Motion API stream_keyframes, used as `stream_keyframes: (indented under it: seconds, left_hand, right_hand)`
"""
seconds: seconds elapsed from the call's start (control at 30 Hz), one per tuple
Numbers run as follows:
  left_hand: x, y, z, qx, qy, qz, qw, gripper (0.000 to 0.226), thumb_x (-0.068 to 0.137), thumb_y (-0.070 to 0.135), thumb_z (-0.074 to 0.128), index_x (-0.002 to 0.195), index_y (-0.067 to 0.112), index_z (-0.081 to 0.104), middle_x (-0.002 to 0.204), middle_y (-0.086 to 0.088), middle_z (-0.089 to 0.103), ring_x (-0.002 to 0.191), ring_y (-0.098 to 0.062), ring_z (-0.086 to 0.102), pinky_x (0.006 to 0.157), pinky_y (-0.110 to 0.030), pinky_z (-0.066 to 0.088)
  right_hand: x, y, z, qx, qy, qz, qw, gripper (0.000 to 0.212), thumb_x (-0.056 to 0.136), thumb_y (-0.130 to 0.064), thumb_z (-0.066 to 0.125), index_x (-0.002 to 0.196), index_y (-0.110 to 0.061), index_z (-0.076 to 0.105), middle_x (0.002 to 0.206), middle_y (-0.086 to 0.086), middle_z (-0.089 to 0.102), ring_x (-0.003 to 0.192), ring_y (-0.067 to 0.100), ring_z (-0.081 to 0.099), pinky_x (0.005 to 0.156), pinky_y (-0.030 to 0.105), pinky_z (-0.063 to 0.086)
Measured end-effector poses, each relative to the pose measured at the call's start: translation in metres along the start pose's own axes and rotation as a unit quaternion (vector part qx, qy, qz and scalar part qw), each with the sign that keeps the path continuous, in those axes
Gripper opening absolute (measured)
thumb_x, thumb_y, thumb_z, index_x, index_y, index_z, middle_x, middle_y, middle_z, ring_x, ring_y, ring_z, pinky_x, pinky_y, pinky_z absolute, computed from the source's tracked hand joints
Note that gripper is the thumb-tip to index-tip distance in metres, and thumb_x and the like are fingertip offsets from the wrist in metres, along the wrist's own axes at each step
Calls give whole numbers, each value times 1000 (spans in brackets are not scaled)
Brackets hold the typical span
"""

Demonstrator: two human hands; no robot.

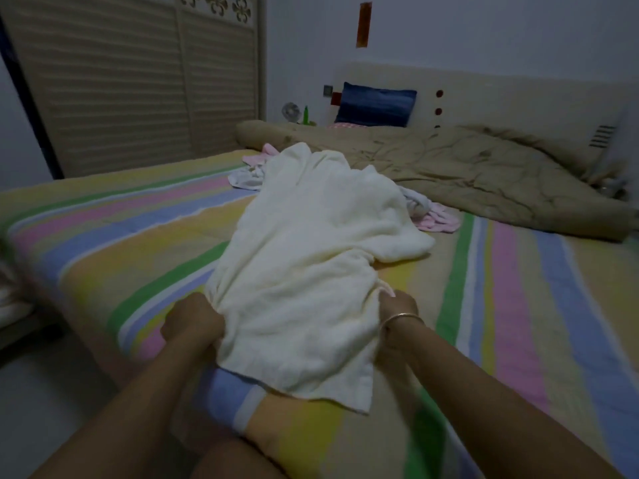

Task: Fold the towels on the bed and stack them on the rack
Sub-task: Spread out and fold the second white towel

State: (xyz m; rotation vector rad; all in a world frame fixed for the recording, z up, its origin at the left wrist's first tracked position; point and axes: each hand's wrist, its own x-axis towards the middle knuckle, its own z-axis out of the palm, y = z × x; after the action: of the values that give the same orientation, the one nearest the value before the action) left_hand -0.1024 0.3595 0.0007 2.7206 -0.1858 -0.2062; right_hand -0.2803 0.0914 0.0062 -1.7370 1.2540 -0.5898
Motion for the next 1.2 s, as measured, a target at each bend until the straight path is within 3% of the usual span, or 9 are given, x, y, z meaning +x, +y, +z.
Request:
stream_keyframes:
  seconds: [0.17,0.37,0.5,0.63,0.73,0.83,0.93,1.07,1.2]
  left_hand:
    - [-59,54,30,-29,-21,71,997,28,83,22,61,106,6,56,110,-16,60,101,-35,60,70,-33,44]
    - [-164,135,78,-58,-160,225,959,29,76,30,60,97,12,54,102,-11,61,91,-28,60,67,-27,40]
    - [-215,172,105,-14,-233,274,933,25,81,28,62,99,12,55,98,-7,58,89,-25,59,66,-27,40]
    - [-215,168,110,26,-128,249,960,41,87,53,53,93,13,60,88,-4,61,85,-24,62,65,-29,44]
    - [-202,158,103,-1,22,288,957,28,95,37,46,111,15,53,104,-7,61,95,-30,61,69,-34,45]
    - [-188,149,109,53,86,454,885,27,86,23,58,113,23,55,114,-1,54,101,-27,55,67,-35,42]
    - [-188,149,117,148,92,554,814,14,72,27,54,85,25,60,91,3,60,87,-25,57,63,-35,43]
    - [-189,155,107,183,77,591,782,5,64,26,54,69,23,55,70,1,60,69,-25,59,56,-32,44]
    - [-178,161,104,208,55,640,738,6,63,24,57,65,20,53,66,-1,56,62,-27,58,53,-32,42]
  right_hand:
    - [12,68,-131,-130,136,3,982,45,94,-30,45,105,10,64,113,35,59,104,35,59,86,43,43]
    - [16,147,-327,-180,252,97,946,40,99,-22,45,114,12,61,121,33,57,111,46,55,85,41,44]
    - [7,189,-380,-198,290,163,922,47,99,-29,45,113,13,61,122,33,56,110,47,55,89,45,44]
    - [2,194,-346,-164,209,106,958,54,90,-33,61,130,1,49,132,28,50,119,46,48,97,47,39]
    - [-15,186,-300,-317,226,-43,920,70,79,-34,67,138,-9,39,138,20,40,128,39,34,106,46,24]
    - [-52,168,-254,-322,210,-261,885,47,74,-43,57,112,-14,60,111,13,57,106,37,52,90,44,38]
    - [-100,159,-215,-288,130,-391,864,28,76,-51,50,75,-24,57,74,-3,54,73,23,56,59,34,42]
    - [-123,162,-182,-408,74,-410,812,36,67,-57,54,81,-24,52,80,-2,52,74,22,51,55,33,41]
    - [-103,154,-164,-465,102,-340,811,33,59,-38,67,85,-19,59,82,3,55,75,27,53,58,34,39]
